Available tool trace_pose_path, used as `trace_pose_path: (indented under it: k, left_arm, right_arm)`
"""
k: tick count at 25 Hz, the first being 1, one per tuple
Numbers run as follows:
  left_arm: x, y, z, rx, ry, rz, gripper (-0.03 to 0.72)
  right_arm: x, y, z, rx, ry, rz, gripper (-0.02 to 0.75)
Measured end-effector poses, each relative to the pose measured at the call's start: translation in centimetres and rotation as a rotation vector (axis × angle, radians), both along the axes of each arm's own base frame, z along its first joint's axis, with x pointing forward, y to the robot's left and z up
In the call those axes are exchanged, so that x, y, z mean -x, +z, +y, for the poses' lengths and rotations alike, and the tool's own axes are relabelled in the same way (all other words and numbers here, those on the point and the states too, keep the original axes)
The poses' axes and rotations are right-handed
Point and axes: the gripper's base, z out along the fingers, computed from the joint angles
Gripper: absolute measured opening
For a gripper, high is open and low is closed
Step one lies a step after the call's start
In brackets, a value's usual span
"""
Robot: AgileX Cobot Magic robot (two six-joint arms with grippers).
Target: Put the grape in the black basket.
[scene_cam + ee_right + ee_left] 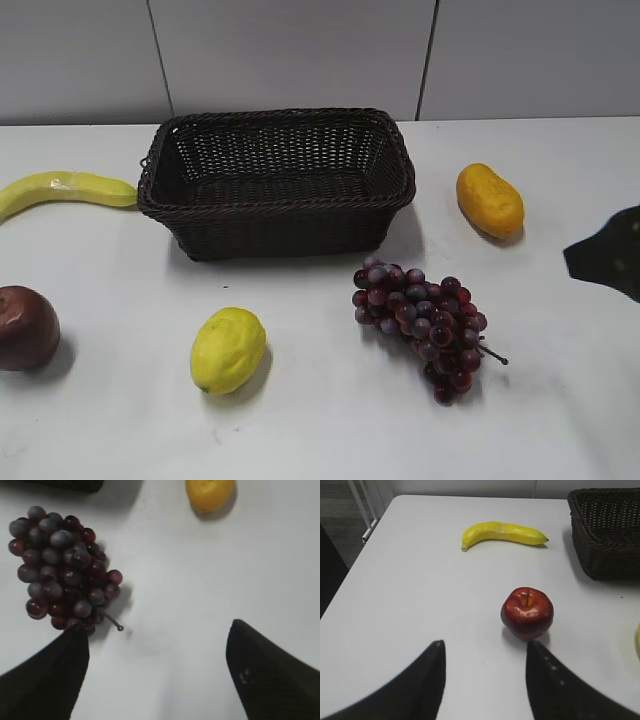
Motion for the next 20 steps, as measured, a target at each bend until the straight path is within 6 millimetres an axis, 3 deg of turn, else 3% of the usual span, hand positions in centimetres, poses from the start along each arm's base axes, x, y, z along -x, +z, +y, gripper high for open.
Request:
trace_pose_path:
  k: [8, 20]
  left_arm:
    - [0.0, 0.0, 0.0, 0.0, 0.0, 0.0, 0.489]
    - [0.0, 0.0, 0.0, 0.0, 0.0, 0.0, 0.489]
  right_arm:
    - [-3.7, -1.6, 5.1, 0.04, 0.183, 0.091, 0.669]
    - [-7.9, -7.3, 10.9, 0.111, 0.301, 0.276, 0.669]
